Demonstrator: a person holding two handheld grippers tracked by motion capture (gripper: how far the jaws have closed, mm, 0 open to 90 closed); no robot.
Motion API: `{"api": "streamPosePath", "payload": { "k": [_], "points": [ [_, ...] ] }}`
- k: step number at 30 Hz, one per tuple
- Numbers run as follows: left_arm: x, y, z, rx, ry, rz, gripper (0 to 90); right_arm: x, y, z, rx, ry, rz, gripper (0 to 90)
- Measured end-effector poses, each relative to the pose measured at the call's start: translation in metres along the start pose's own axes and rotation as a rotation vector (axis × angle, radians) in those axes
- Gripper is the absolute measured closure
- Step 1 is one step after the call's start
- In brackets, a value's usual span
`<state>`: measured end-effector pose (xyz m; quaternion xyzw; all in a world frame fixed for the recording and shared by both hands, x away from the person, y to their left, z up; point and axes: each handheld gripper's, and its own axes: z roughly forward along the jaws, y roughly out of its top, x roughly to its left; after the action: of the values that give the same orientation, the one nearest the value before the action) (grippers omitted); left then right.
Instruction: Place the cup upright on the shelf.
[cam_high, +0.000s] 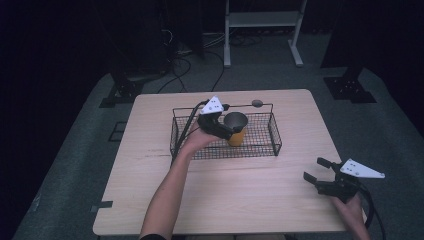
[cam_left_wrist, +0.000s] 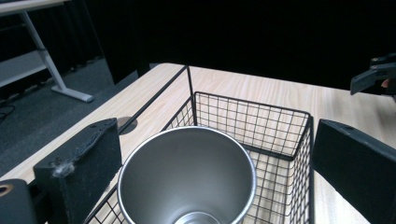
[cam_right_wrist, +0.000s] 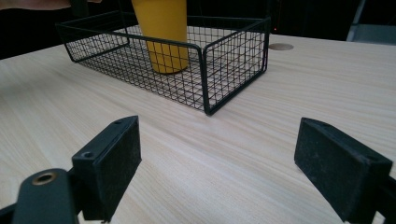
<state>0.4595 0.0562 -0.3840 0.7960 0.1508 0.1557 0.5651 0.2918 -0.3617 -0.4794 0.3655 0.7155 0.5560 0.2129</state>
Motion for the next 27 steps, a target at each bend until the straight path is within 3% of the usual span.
{"api": "streamPosePath", "payload": {
  "k": [14,27],
  "points": [
    [-0.015,0.002,-0.023,-0.036,0.013,0.015,1.2,0.000,0.000,0.000,0.002,0.000,0.001,13.7],
    [-0.032,-0.005,-0.043,-0.060,0.020,0.013,1.2,0.000,0.000,0.000,0.005,-0.001,0.002,13.7]
  ]
}}
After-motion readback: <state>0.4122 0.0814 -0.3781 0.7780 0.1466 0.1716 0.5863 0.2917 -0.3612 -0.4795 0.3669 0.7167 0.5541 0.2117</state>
